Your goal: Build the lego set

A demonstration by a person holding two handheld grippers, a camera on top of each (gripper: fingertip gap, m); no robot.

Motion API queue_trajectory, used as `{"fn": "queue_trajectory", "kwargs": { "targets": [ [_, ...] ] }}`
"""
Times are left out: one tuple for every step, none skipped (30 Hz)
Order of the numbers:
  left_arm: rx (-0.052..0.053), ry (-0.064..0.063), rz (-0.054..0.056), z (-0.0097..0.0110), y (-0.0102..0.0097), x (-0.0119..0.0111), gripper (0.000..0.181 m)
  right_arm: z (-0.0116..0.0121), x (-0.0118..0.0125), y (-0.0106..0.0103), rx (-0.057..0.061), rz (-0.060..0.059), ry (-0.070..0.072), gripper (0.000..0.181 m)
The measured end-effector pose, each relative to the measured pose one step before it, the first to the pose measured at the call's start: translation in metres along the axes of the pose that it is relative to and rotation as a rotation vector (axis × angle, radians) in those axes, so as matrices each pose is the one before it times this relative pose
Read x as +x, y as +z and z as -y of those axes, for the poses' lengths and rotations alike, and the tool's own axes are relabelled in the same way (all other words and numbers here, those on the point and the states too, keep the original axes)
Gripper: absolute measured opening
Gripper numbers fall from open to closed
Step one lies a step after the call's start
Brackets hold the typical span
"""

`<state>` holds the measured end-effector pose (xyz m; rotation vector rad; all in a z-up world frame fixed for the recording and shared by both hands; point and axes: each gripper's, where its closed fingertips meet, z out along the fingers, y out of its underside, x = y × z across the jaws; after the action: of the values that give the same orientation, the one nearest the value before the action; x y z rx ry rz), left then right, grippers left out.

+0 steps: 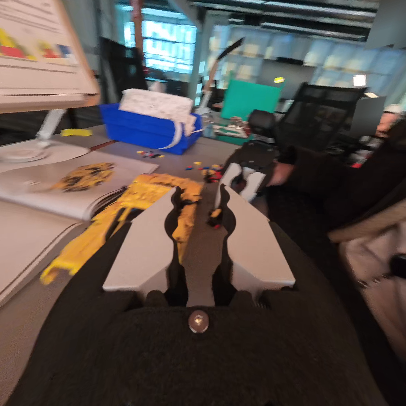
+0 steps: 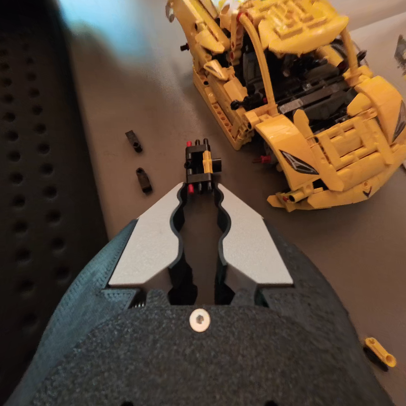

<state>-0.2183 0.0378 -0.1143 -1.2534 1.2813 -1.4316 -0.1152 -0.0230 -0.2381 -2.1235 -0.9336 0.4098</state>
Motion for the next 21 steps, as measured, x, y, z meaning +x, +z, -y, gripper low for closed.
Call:
{"fn": "queue_trajectory", "kwargs": {
  "targets": [
    [-0.0045,0.0092,-0.0310,-0.00054,0.00487,0.00956,0.036,0.00414,0.00120,-0.00283,0.0217,-0.0154,-0.0145,0.023],
    [-0.0191,0.0104,-0.0150,-0.00297,0.00568,0.00644,0.036,0.00514,0.00042,-0.00304,0.0280,-0.0103,-0.0114,0.023],
    [-0.0288,0.0111,-0.0087,-0.00479,0.00627,0.00463,0.037,0.00567,-0.00097,-0.00324,0.0283,-0.0030,-0.0111,0.022],
    [-0.0338,0.0122,0.0024,-0.00548,0.00656,0.00235,0.040,0.00673,-0.00158,-0.00360,0.0311,-0.0027,-0.0130,0.023],
    [-0.0350,0.0156,0.0072,-0.00529,0.00664,0.00174,0.045,0.00811,-0.00169,-0.00382,0.0376,-0.0075,-0.0183,0.023],
    [-0.0308,0.0192,0.0066,-0.00434,0.00667,0.00231,0.049,0.00851,-0.00215,-0.00368,0.0396,-0.0076,-0.0217,0.023],
    [-0.0230,0.0191,0.0058,-0.00308,0.00698,0.00316,0.050,0.00793,-0.00284,-0.00291,0.0377,-0.0047,-0.0204,0.023],
    [-0.0153,0.0164,-0.0013,-0.00168,0.00727,0.00475,0.050,0.00638,-0.00215,-0.00182,0.0303,-0.0064,-0.0150,0.023],
    [-0.0127,0.0153,-0.0064,-0.00102,0.00743,0.00594,0.051,0.00455,-0.00162,-0.00133,0.0200,-0.0039,-0.0098,0.023],
    [-0.0117,0.0148,-0.0039,-0.00065,0.00716,0.00534,0.051,0.00338,-0.00060,-0.00116,0.0158,-0.0032,-0.0012,0.023],
    [-0.0093,0.0147,-0.0036,-0.00028,0.00677,0.00499,0.051,0.00194,-0.00090,-0.00093,0.0120,0.0061,0.0048,0.023],
    [-0.0114,0.0172,0.0010,-0.00058,0.00630,0.00390,0.050,0.00042,-0.00135,-0.00069,0.0050,0.0124,0.0081,0.023],
    [-0.0193,0.0220,0.0152,-0.00162,0.00559,0.00108,0.051,0.00023,-0.00132,-0.00032,0.0024,0.0121,0.0066,0.023],
    [-0.0273,0.0268,0.0193,-0.00295,0.00465,0.00004,0.051,0.00088,-0.00177,-0.00032,0.0039,0.0103,0.0011,0.023],
    [-0.0289,0.0274,0.0134,-0.00361,0.00416,0.00065,0.051,0.00138,-0.00177,-0.00019,0.0057,0.0062,-0.0045,0.023],
    [-0.0263,0.0235,0.0125,-0.00395,0.00326,0.00005,0.051,0.00093,-0.00117,-0.00012,0.0038,0.0005,-0.0072,0.022],
    [-0.0240,0.0183,0.0131,-0.00407,0.00254,-0.00046,0.051,0.00012,-0.00091,-0.00002,0.0003,-0.0001,-0.0071,0.022],
    [-0.0196,0.0136,0.0112,-0.00355,0.00154,-0.00070,0.050,-0.00011,-0.00077,0.00019,-0.0006,0.0027,-0.0026,0.023],
    [-0.0117,0.0094,0.0108,-0.00211,0.00074,-0.00122,0.051,0.00019,-0.00109,0.00009,0.0015,0.0076,0.0024,0.023],
    [-0.0046,0.0047,0.0123,-0.00072,0.00017,-0.00188,0.050,0.00112,-0.00051,-0.00019,0.0058,0.0056,0.0057,0.023],
    [0.0001,-0.0006,0.0075,0.00007,-0.00027,-0.00173,0.050,0.00099,-0.00038,-0.00057,0.0061,0.0059,0.0045,0.023]
  ]
}}
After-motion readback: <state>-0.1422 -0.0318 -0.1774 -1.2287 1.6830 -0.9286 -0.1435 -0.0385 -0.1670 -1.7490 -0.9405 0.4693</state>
